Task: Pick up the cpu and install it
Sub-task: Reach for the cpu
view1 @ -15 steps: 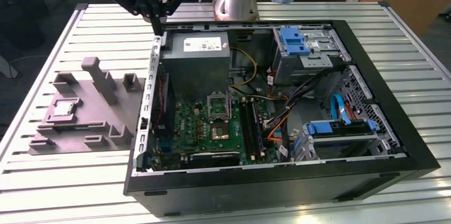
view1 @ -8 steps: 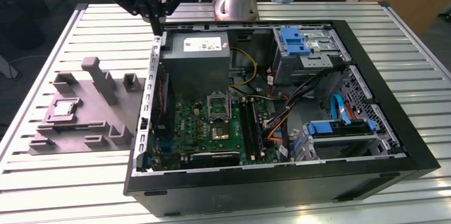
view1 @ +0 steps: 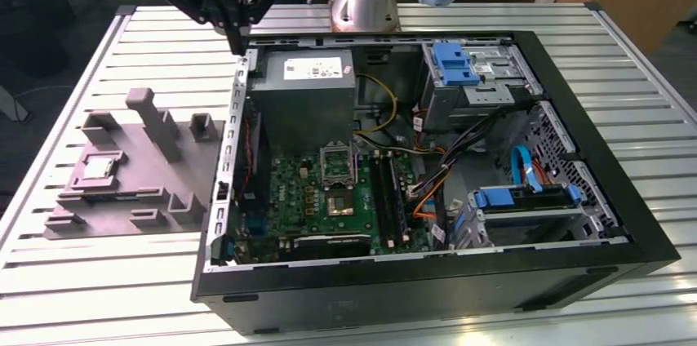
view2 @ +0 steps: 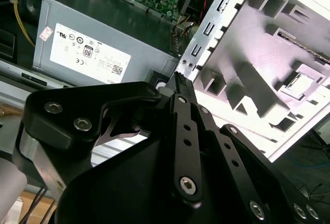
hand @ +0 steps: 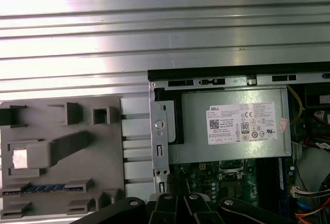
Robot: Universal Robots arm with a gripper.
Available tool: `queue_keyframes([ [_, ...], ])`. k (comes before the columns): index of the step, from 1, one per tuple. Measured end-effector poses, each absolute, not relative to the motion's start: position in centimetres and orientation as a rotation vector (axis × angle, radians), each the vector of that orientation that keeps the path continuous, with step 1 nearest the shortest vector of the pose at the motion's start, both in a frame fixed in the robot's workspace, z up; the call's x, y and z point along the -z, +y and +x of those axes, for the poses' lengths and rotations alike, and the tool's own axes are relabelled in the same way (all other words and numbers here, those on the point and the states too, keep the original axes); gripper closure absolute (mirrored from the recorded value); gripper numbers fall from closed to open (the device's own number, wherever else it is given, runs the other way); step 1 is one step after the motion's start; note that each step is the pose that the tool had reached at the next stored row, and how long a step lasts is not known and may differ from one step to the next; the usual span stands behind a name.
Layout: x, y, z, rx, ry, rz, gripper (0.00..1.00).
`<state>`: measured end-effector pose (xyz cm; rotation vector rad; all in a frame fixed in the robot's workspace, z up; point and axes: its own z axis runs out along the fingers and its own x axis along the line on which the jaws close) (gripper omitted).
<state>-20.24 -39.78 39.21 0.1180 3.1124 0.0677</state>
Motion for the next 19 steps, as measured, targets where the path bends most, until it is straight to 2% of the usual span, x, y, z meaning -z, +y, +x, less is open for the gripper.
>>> queue_keyframes([
  [19, -39.21, -39.78, -20.64, -0.068, 3.112, 0.118, 0.89],
])
